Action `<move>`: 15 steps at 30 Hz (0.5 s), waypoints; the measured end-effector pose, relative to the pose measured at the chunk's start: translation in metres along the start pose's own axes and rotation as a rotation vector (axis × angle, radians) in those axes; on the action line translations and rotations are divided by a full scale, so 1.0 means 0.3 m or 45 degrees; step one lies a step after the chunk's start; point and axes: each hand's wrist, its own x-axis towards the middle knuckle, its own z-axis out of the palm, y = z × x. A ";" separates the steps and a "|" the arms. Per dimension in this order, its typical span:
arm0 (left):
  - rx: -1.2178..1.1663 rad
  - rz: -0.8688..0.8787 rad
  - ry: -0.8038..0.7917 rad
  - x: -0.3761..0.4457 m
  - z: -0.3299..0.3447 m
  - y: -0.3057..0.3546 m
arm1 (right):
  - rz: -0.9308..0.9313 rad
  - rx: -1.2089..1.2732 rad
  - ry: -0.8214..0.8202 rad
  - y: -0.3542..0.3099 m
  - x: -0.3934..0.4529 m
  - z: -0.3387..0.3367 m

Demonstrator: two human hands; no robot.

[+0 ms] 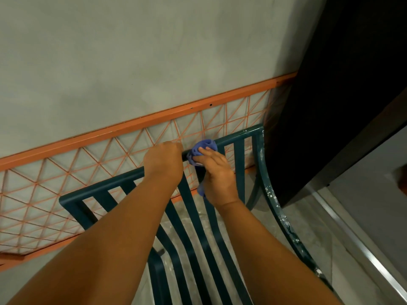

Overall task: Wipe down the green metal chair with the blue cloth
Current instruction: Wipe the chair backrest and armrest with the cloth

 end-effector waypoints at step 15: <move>-0.112 0.373 -0.190 0.013 0.117 0.233 | 1.366 1.647 0.690 0.056 0.058 -0.335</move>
